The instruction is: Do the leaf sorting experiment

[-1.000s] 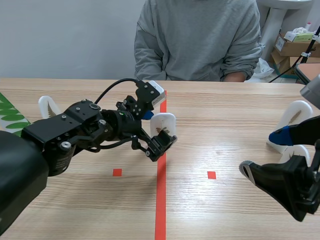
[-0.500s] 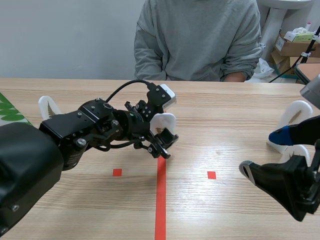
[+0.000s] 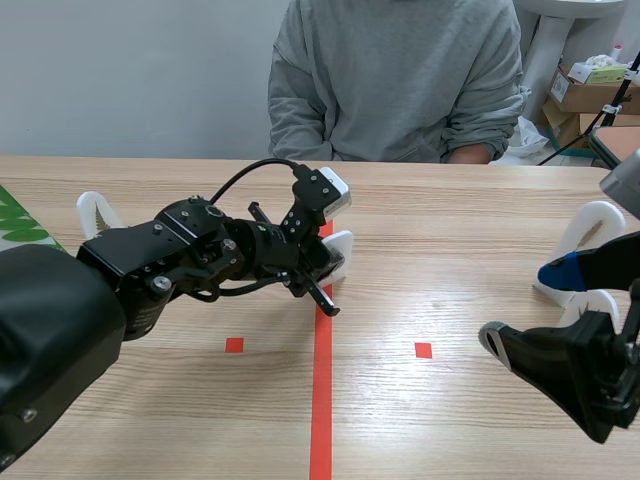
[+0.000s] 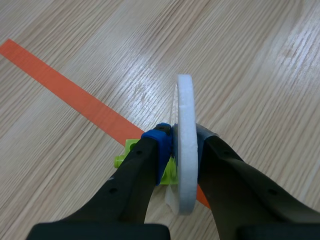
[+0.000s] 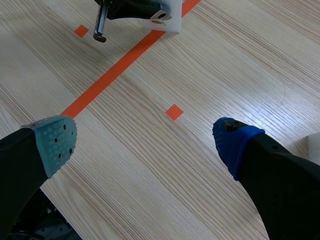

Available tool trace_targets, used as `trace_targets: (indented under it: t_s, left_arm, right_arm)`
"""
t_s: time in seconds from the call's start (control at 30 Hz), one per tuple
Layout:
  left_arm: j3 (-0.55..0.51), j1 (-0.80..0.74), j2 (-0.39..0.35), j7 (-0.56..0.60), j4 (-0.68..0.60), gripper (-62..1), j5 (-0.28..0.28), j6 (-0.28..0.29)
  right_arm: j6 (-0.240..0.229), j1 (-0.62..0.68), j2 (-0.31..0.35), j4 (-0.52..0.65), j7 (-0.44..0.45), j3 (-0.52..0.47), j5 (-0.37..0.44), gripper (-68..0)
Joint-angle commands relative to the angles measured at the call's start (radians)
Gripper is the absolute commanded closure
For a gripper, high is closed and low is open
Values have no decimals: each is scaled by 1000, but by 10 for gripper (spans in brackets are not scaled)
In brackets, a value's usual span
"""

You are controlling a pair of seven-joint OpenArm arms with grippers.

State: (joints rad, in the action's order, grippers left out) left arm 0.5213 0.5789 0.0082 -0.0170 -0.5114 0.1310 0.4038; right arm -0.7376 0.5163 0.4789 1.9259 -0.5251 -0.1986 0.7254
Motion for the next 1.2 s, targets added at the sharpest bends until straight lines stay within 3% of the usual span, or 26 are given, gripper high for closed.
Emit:
trace_targets:
  t_s: [0.0, 0.27, 0.37, 0.47, 0.77, 0.9, 1.0, 1.17]
  left_arm:
    - [-3, 17, -3, 13, -24, -51, -6, 2]
    - [-13, 1, -8, -24, -60, -51, -9, 3]
    - [-40, -26, -11, -84, -117, -51, -31, 3]
    - [-93, -68, -26, -142, -190, -51, -92, 16]
    - [-398, -289, -116, -243, -458, -51, -280, 36]
    - [-568, -370, -145, -245, -498, -50, -309, 33]
    - [-674, -419, -159, -246, -498, -50, -371, 32]
    - [-755, -449, -176, -253, -496, -40, -381, -6]
  right_arm:
    - [-8, -1, 8, 4, 15, -9, 7, -555]
    - [-8, -1, 8, 4, 15, -9, 3, -555]
    - [-8, -1, 8, 4, 15, -9, 3, -555]
    - [-8, -1, 8, 4, 14, -9, -5, -555]
    - [-8, -1, 8, 4, 15, -9, -15, -555]
    - [-8, -1, 8, 4, 15, -9, -15, -555]
    - [-8, -1, 8, 4, 16, -9, -15, -555]
    - [-8, -1, 8, 4, 24, -9, -15, -555]
